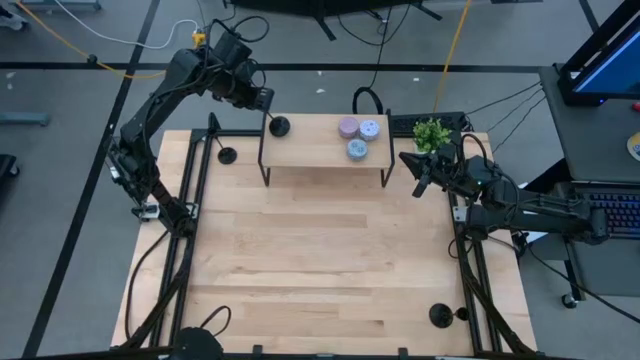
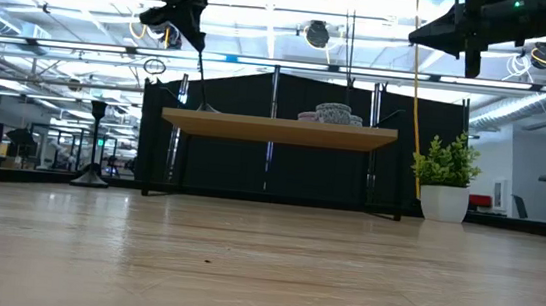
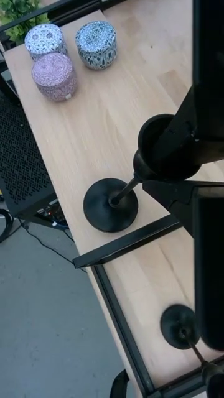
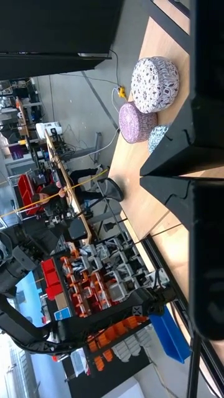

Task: Pick & Place candle stick holders
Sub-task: Put the bottom left black candle holder on the shelf

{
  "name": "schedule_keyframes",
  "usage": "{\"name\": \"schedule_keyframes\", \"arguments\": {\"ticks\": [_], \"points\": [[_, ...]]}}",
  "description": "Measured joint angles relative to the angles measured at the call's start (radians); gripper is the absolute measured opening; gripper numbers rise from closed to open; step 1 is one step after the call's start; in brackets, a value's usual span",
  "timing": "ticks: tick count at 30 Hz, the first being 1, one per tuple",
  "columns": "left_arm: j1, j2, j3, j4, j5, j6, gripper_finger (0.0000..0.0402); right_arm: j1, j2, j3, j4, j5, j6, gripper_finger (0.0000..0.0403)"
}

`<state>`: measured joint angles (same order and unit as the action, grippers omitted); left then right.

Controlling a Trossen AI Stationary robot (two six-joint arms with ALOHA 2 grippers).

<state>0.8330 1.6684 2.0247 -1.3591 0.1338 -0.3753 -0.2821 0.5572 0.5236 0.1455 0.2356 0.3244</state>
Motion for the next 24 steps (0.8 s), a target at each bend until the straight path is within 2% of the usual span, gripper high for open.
{"name": "schedule_keyframes", "arguments": {"ticks": [17, 24], "points": [[0.0, 0.0, 0.0, 0.005, -0.001, 0.059, 0.0033, 0.0, 0.0, 0.0, 0.0, 0.0, 0.004, 0.0001], [0.003, -0.001, 0.0, 0.034, -0.001, 0.059, 0.0076, 0.0, 0.0, 0.0, 0.0, 0.0, 0.017, 0.0001]]}}
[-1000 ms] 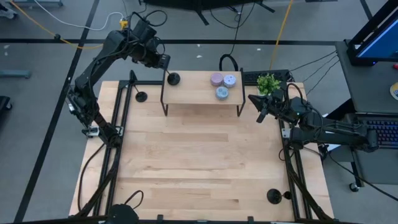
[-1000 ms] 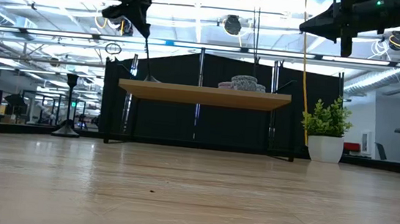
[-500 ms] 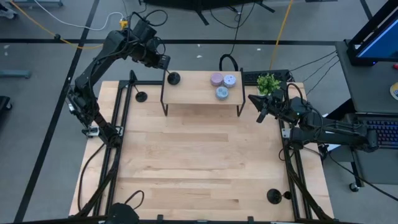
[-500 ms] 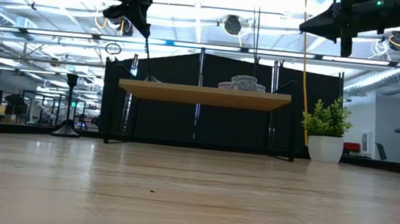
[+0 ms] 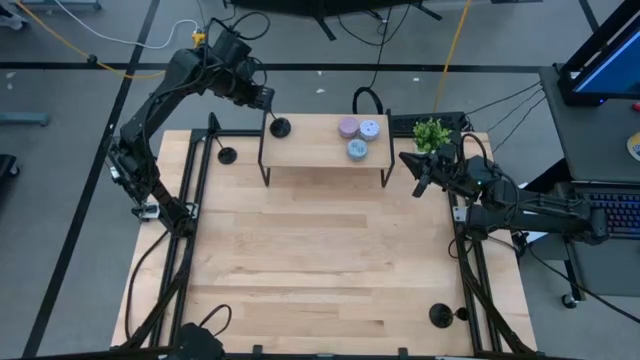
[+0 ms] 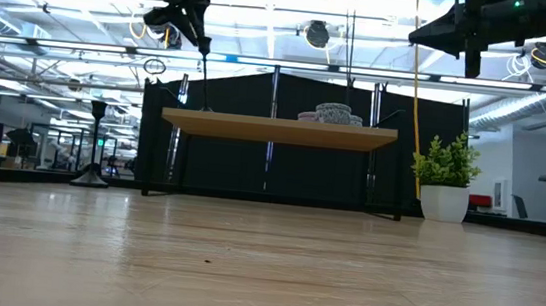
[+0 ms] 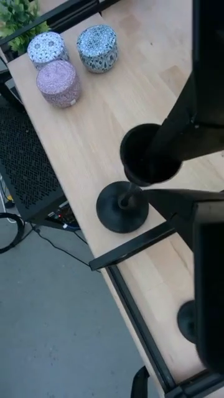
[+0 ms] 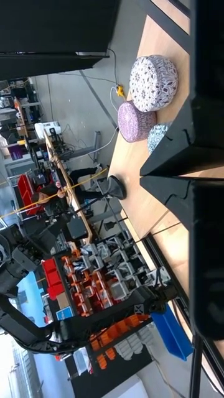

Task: Pick & Place candle stick holders
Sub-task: Put the bottom left black candle holder on the shelf, then put the top black candle holder on the shelf

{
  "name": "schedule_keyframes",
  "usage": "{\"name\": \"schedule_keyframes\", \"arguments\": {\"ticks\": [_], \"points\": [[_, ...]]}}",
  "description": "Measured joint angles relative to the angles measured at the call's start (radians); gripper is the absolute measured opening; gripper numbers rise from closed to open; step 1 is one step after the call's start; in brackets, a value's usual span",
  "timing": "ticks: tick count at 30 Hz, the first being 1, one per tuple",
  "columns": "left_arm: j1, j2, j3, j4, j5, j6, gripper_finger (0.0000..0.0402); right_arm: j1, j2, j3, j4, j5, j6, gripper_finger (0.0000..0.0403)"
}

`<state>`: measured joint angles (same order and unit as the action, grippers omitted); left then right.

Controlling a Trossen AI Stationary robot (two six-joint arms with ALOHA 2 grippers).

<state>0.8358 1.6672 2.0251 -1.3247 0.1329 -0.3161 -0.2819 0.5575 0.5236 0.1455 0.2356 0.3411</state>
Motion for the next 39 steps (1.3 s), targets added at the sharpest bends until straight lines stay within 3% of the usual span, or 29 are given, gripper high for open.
{"name": "schedule_keyframes", "arguments": {"ticks": [11, 19, 24, 26, 39], "points": [[0.025, 0.0, 0.022, 0.011, -0.002, 0.0, 0.0113, 0.0, 0.0, 0.0, 0.0, 0.0, 0.006, 0.0001], [0.05, -0.002, 0.177, -0.013, -0.001, 0.005, 0.0113, 0.0, 0.0, 0.0, 0.0, 0.0, 0.006, 0.0001], [0.05, -0.003, 0.277, -0.168, -0.017, 0.051, 0.0113, 0.0, 0.0, 0.0, 0.0, 0.0, 0.006, 0.0001], [0.039, -0.005, 0.288, -0.258, -0.077, 0.073, 0.0113, 0.0, 0.0, 0.0, 0.0, 0.0, 0.006, 0.0001], [0.082, -0.09, 0.087, -0.249, -0.453, -0.036, 0.0113, 0.0, 0.0, 0.0, 0.0, 0.0, 0.004, 0.0001]]}}
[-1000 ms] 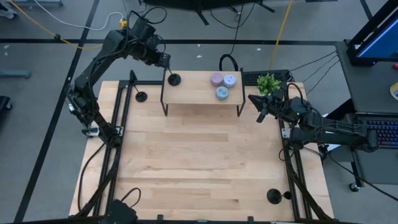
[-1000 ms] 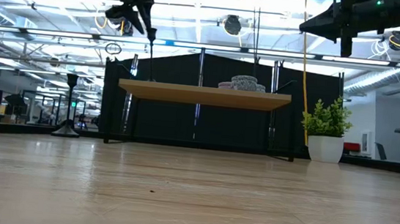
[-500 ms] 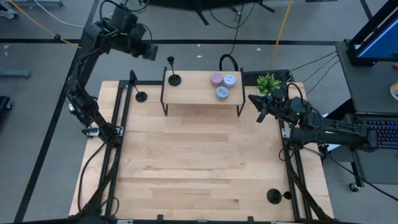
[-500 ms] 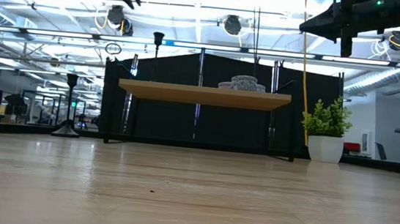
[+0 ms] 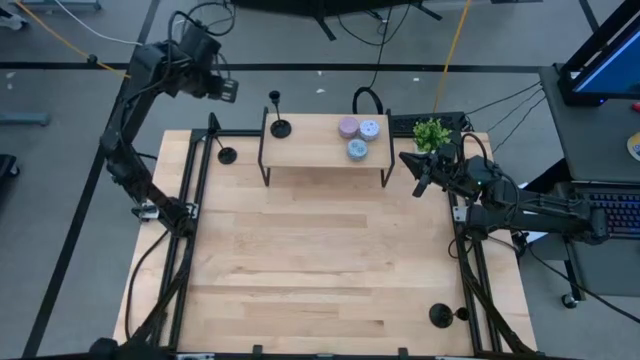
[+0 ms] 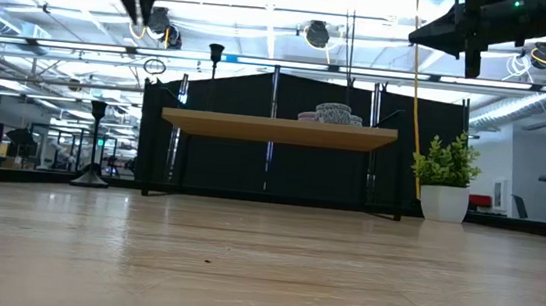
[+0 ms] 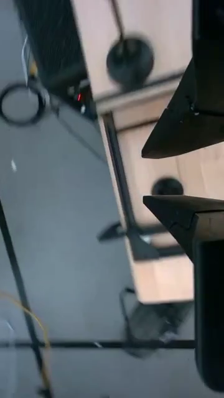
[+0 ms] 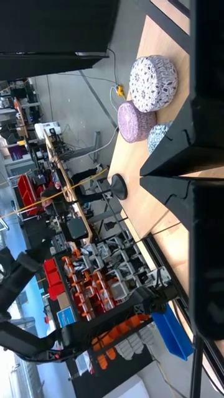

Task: Pick & Place candle stick holders
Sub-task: Put the top black candle holder on the shelf

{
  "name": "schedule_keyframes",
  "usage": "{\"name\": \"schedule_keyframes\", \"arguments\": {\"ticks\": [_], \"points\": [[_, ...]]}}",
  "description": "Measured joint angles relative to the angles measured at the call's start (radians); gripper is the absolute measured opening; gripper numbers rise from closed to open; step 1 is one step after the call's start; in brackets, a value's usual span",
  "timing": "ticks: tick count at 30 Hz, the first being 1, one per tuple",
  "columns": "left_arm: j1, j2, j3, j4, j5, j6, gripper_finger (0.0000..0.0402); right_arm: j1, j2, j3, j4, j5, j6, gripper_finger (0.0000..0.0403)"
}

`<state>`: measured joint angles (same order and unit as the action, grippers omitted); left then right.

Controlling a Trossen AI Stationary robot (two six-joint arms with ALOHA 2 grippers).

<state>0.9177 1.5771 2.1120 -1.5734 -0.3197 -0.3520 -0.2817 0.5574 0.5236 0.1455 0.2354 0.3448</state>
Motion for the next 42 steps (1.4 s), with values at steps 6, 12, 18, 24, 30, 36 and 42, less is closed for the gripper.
{"name": "schedule_keyframes", "arguments": {"ticks": [6, 12, 18, 24, 30, 36, 42], "points": [[0.063, -0.009, -0.123, 0.003, -0.023, -0.048, 0.0113, 0.0, 0.0, 0.0, 0.0, 0.0, -0.001, 0.0001], [0.09, -0.008, -0.303, 0.0, -0.034, -0.061, 0.0113, 0.0, 0.0, 0.0, 0.0, 0.0, -0.001, 0.0002], [0.058, -0.006, -0.395, -0.001, -0.092, -0.078, 0.0114, 0.0, 0.001, 0.0, -0.001, 0.0, 0.002, 0.0001], [0.055, -0.009, -0.411, 0.004, -0.117, -0.107, 0.0114, 0.0, 0.001, 0.0, -0.001, 0.0, 0.003, 0.0001], [0.06, -0.009, -0.411, 0.019, -0.118, -0.2, 0.0114, 0.0, 0.001, 0.0, 0.0, 0.0, 0.01, 0.0001], [0.08, -0.009, -0.411, 0.054, -0.067, -0.323, 0.0113, 0.0, 0.001, 0.0, 0.0, 0.0, 0.01, 0.0001], [0.082, -0.009, -0.411, 0.061, -0.059, -0.413, 0.0113, 0.0, 0.001, 0.0, 0.0, -0.001, 0.01, 0.0002]]}}
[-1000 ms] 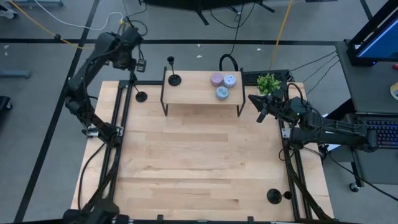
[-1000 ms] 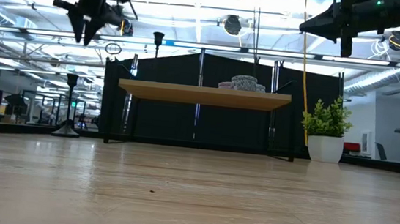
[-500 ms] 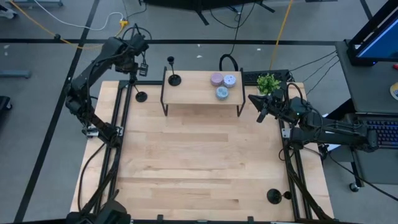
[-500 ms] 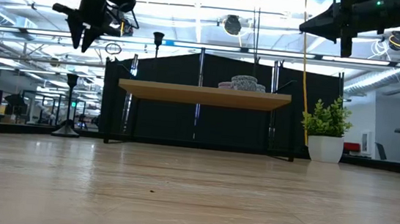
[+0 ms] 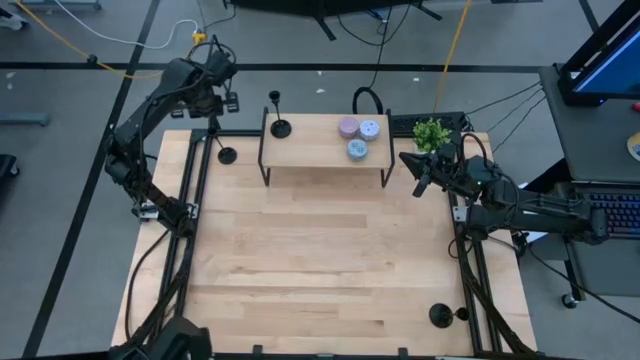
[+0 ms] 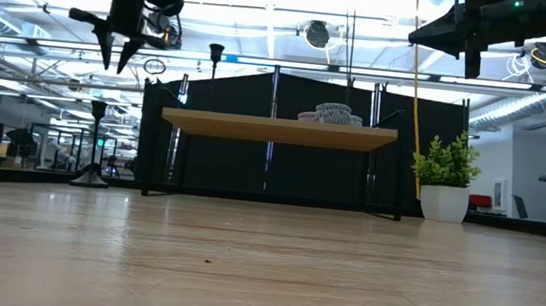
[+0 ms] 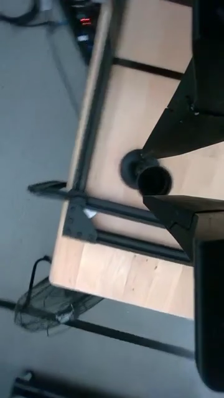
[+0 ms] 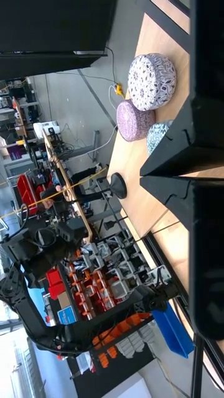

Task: Pick & Place candle stick holders
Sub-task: Put the top black candle holder on the shelf

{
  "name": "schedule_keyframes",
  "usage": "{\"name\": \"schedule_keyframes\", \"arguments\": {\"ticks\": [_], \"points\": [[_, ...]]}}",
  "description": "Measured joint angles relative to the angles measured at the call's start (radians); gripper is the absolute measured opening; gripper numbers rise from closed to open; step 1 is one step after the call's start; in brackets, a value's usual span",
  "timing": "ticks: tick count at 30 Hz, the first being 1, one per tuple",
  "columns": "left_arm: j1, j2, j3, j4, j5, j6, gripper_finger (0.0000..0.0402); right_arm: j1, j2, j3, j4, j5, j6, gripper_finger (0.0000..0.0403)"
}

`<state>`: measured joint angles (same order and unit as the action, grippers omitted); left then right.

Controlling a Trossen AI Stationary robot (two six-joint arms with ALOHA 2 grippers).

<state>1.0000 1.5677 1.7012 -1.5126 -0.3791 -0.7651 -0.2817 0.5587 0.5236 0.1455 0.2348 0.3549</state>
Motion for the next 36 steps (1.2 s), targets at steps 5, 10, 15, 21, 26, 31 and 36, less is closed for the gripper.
{"name": "schedule_keyframes", "arguments": {"ticks": [5, 10, 15, 21, 26, 31, 36], "points": [[0.0, 0.0, 0.0, 0.054, 0.005, -0.06, 0.0113, 0.0, 0.0, 0.0, 0.0, 0.0, 0.0, 0.0001], [-0.006, 0.0, -0.016, 0.099, 0.045, -0.108, 0.0113, 0.0, 0.0, 0.0, 0.0, 0.0, 0.0, 0.0001], [0.001, 0.001, -0.096, 0.121, 0.049, -0.167, 0.0113, 0.0, 0.0, 0.0, 0.0, 0.0, 0.0, 0.0001], [0.021, 0.003, -0.204, 0.117, 0.062, -0.216, 0.0113, 0.0, 0.0, 0.0, 0.0, -0.001, 0.0, 0.0001], [0.014, 0.001, -0.229, 0.133, 0.064, -0.214, 0.0113, 0.0, 0.0, 0.0, 0.0, -0.003, 0.0, 0.0001], [0.014, 0.001, -0.242, 0.133, 0.063, -0.195, 0.0113, 0.0, 0.0, 0.0, 0.0, -0.003, 0.001, 0.0001], [0.014, 0.001, -0.256, 0.144, 0.063, -0.194, 0.0113, 0.0, 0.0, 0.0, 0.0, -0.003, 0.001, 0.0001]]}}
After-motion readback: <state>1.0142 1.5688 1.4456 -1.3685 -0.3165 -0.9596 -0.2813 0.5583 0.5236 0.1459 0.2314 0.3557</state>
